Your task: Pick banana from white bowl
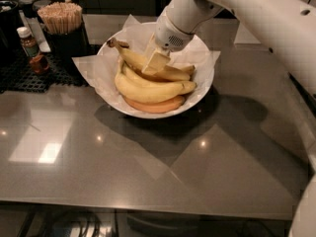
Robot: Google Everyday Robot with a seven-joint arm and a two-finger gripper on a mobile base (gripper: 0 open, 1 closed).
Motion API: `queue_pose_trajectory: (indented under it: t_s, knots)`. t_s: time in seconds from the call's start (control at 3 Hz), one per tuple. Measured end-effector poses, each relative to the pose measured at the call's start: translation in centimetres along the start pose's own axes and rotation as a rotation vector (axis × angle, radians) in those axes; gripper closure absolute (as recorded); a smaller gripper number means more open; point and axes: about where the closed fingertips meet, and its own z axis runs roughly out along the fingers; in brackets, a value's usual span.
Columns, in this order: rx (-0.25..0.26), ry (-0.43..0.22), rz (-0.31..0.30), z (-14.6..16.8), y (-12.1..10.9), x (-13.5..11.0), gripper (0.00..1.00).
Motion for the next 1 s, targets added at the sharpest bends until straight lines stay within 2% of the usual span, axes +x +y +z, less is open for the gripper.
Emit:
queue_pose_trajectory:
  t_s: [0.33, 1.0]
  knots:
    - [-0.015, 0.010, 0.007, 0.2, 0.9, 0.3, 0.76]
    - [-0.057, 0.032, 0.019, 1.0, 2.1, 0.6, 0.32]
